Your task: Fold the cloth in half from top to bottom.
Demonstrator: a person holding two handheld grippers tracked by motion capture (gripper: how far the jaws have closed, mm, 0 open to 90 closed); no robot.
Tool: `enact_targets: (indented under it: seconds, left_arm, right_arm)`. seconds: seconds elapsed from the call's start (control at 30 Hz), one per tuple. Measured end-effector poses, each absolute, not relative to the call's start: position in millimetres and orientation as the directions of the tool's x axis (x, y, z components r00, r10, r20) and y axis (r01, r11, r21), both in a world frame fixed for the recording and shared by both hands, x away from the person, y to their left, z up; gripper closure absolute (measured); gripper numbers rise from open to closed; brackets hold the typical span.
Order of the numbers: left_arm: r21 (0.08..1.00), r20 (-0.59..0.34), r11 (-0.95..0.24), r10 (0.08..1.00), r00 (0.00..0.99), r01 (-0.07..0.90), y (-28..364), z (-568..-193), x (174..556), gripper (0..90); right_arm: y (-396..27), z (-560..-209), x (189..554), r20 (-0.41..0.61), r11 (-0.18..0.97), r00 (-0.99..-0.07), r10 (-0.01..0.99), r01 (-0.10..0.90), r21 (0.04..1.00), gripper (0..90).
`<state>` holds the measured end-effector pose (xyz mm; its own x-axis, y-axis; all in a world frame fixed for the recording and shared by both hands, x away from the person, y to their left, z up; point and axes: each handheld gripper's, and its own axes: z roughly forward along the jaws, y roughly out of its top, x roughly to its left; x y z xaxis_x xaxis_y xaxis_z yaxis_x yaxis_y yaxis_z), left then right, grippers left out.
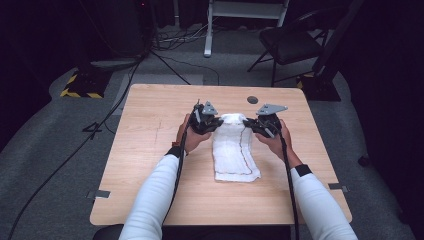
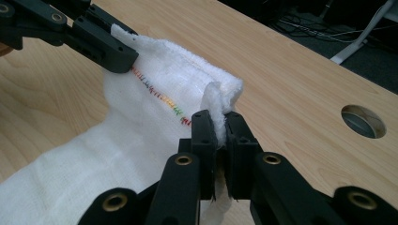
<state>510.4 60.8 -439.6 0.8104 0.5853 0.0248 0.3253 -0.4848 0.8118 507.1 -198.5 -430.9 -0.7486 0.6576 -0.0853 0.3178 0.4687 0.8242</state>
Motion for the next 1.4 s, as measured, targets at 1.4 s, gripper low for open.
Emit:
enact_targets:
  seconds: [1.4]
  left_arm:
    - [0.795,0.000,-0.568,0.350,0.937,0.213,66.8,-447.6,436.8,80.2]
  right_arm:
    - [-225.5,-441.4,432.0,-0.053,0.538,-0.881,0.469,0.238,0.808,83.9]
